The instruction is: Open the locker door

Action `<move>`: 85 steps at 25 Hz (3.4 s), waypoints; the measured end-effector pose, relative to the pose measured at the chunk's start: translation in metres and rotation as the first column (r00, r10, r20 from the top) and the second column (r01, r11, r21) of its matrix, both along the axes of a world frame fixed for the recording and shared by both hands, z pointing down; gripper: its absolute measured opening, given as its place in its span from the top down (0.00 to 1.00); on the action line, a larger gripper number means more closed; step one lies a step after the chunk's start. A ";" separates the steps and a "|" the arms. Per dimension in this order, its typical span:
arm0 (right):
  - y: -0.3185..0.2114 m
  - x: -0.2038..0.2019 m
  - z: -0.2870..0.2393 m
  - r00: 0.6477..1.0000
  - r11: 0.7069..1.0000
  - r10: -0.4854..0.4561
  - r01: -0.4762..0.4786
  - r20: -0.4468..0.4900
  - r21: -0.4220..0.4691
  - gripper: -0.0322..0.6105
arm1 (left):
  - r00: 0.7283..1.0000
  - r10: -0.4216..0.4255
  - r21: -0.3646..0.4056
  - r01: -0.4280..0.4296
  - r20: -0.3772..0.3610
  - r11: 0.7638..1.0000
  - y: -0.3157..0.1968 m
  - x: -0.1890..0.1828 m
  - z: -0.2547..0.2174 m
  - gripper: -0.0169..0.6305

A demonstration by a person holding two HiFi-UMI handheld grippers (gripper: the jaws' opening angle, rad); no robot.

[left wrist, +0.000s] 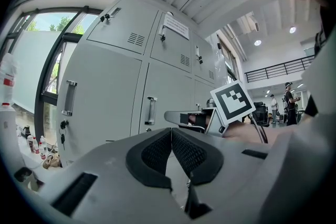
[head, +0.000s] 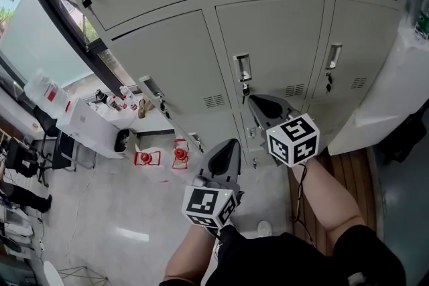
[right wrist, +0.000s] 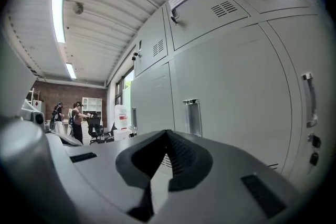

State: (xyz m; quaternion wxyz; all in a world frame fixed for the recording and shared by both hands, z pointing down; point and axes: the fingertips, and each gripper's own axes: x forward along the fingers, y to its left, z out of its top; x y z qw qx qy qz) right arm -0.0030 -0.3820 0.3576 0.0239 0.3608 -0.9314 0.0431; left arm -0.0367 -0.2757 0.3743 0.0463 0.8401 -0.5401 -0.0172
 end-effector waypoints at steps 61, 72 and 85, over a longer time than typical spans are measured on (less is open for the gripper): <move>-0.085 -0.039 0.018 0.930 0.938 0.346 -0.340 -0.126 0.069 0.71 | 1.000 0.030 0.018 -0.030 -0.005 0.999 -0.024 -0.069 -0.010 0.95; -0.038 -0.022 0.017 0.957 0.963 0.268 -0.263 -0.114 0.058 0.70 | 1.000 -0.029 0.033 0.029 -0.003 0.999 0.017 -0.041 -0.014 0.95; 0.012 0.012 0.016 0.961 0.966 0.259 -0.255 -0.094 0.053 0.69 | 1.000 0.021 0.029 -0.021 0.006 0.999 0.051 -0.016 -0.015 0.95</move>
